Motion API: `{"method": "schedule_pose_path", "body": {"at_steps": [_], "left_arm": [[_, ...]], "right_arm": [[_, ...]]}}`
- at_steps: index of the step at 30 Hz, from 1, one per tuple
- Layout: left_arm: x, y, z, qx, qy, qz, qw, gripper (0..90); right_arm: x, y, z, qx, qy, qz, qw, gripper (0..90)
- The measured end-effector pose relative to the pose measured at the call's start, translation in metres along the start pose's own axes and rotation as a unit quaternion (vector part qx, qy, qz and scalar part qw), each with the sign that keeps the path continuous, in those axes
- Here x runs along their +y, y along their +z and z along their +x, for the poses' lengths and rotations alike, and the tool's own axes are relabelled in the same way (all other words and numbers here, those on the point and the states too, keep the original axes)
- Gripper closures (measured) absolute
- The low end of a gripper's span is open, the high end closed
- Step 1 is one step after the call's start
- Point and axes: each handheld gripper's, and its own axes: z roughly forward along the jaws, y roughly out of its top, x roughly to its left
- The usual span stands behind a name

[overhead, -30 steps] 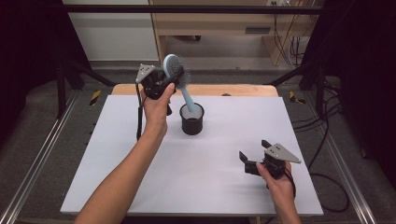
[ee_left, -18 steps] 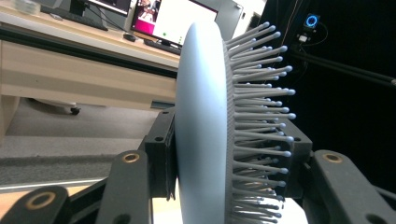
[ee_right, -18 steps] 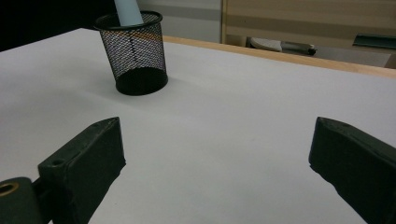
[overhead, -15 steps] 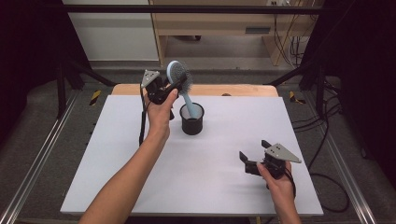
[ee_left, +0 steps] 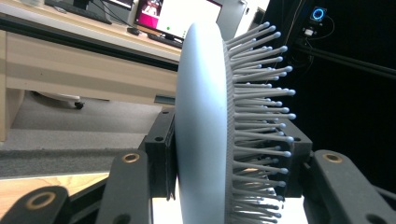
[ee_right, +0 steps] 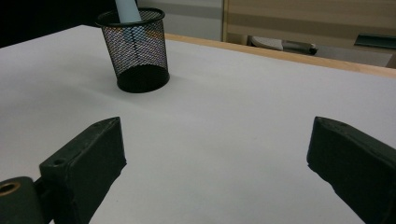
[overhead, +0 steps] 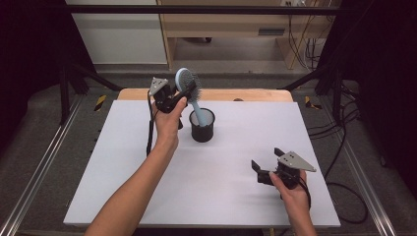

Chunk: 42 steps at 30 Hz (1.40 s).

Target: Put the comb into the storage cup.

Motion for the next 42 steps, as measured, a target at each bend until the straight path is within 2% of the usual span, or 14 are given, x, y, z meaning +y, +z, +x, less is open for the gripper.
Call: {"method": "schedule_pose_path", "body": {"at_steps": [3, 16, 34, 42], "left_arm": [[-0.002, 0.001, 0.000, 0.000, -0.004, 0.000, 1.0000, 51.1], [-0.010, 0.002, -0.003, -0.003, -0.001, 0.011, 0.9999, 51.0], [-0.016, 0.000, 0.000, -0.004, -0.006, 0.015, 0.9999, 51.0], [-0.018, -0.001, 0.001, -0.006, -0.017, 0.013, 0.9998, 50.9]], "right_arm": [[0.000, 0.000, 0.000, 0.001, 0.004, -0.002, 1.0000, 4.3], [0.000, -0.001, 0.001, 0.001, 0.001, -0.001, 1.0000, 4.2], [-0.001, 0.000, 0.002, 0.000, 0.000, 0.003, 1.0000, 4.2], [-0.002, 0.002, 0.003, 0.003, 0.000, 0.007, 1.0000, 4.2]]}}
